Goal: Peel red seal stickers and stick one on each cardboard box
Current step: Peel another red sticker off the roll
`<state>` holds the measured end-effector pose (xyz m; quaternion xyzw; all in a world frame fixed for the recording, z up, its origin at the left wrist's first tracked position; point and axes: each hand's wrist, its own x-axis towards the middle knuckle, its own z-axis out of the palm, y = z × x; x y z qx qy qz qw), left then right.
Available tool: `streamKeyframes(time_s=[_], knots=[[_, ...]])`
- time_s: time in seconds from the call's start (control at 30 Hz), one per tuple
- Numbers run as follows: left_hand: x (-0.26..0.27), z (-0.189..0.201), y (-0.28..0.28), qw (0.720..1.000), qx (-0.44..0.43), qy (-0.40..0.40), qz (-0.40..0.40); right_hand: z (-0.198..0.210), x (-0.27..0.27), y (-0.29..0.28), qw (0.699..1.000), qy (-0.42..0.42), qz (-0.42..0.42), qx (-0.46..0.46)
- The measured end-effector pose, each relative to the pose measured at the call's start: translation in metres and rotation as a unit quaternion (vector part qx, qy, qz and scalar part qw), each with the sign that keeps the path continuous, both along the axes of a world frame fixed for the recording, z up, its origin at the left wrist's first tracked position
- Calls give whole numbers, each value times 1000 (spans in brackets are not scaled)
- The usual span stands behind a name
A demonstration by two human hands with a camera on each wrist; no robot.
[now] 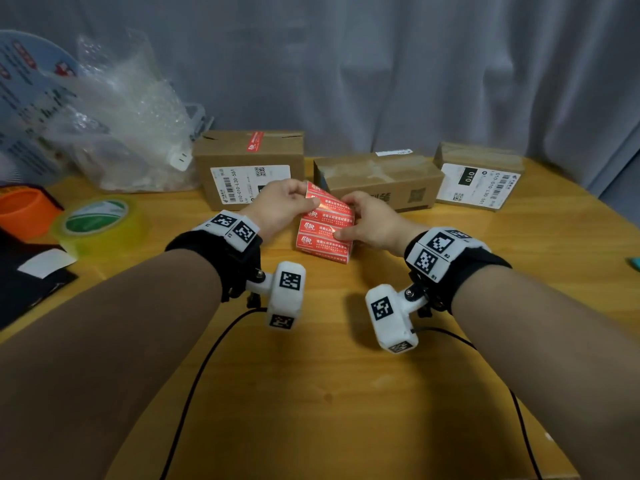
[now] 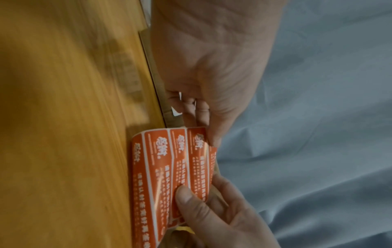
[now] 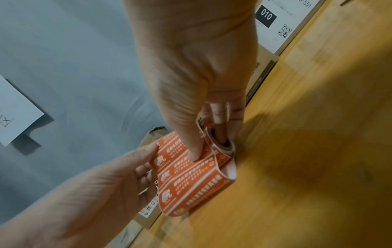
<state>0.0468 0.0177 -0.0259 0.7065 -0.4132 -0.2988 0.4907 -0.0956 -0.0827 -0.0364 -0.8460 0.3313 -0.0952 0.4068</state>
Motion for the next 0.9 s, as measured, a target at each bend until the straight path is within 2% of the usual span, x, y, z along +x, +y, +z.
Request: streamKeyframes(time_s=[0.17,0.4,0.5,0.63,0.87,0.9], knots=[[4,3,3,998,-16,-39,-45,1,-3,-5,993,-109,-48,7],[-1,2,3,995,-16,-38,-92,7,-13,-12,954,-265,-117,72],[-3,1,3,996,-27,-14,-87,11,-15,-13,951,-279,-114,62],[-2,3,-1,997,-65,6,-31,18,-15,-13,955,-278,-95,40],[-1,7,-4,996,-76,36,-32,28,-14,-12,952,-289,-89,41],[-1,7,-4,996,-77,32,-27,27,-13,-12,956,-279,-95,13]])
